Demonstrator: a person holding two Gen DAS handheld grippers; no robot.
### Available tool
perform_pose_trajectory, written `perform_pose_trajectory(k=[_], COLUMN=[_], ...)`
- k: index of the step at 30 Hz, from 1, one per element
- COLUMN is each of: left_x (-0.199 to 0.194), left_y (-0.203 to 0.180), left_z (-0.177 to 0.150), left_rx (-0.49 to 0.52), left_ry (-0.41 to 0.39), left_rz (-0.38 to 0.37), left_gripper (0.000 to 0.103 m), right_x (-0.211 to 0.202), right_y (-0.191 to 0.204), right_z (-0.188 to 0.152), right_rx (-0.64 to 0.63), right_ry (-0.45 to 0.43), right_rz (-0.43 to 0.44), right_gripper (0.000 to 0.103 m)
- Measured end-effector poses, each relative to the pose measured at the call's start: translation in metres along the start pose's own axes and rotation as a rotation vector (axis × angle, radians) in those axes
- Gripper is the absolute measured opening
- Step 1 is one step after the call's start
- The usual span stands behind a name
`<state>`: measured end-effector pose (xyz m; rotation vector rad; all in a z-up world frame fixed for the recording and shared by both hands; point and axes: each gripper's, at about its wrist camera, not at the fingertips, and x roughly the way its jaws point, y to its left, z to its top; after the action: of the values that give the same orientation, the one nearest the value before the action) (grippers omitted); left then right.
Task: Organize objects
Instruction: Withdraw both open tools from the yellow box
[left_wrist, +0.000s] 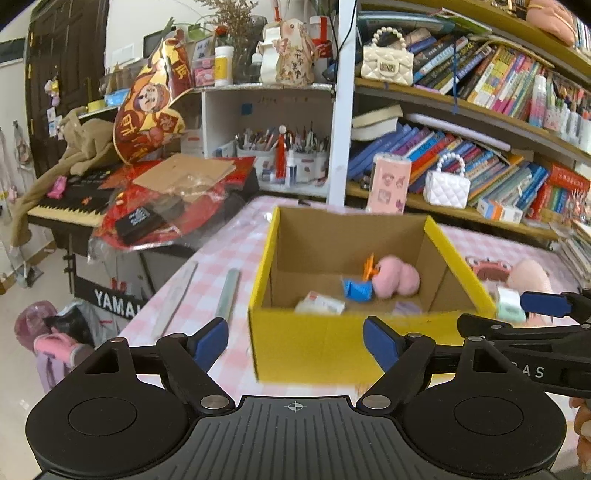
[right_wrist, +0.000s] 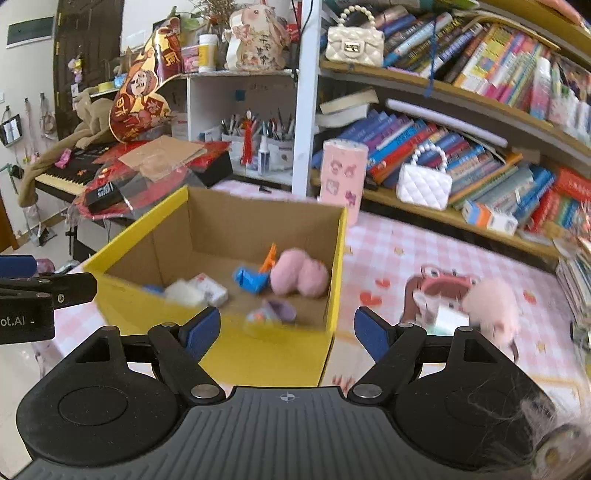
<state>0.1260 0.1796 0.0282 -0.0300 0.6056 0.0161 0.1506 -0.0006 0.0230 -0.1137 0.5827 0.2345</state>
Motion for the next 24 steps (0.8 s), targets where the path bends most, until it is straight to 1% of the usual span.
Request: perform_pose_trajectory(k=[4,11,18,24], left_x=[-0.012,-0.033,-0.045,-0.047], left_y=[0.001,-0.001,-0.013,-0.032], left_z=[-0.02,-0.05,-0.073,-0.083], left_rx=[0.008,0.038,0.095,0.142], left_ry=[0.039,0.083,0.116,0.135], left_rz=[0.0,-0.011,-0.058,-0.113], left_gripper=[0.083,0.084,0.085,0.086], right_x=[-0.015,-0.041,-0.064,-0.079], right_y=[0.009,0.019,0.018,0.003], right_z=[-0.023,-0.059,-0.089,-0.106], right_rx=[0.02,0.056,0.107,0.174], right_ry=[0.037,0.09,0.138,0.162], right_rz=[-0.002,-0.006,-0.045,-0.11], right_gripper=[0.078,0.078,0.078,0.078])
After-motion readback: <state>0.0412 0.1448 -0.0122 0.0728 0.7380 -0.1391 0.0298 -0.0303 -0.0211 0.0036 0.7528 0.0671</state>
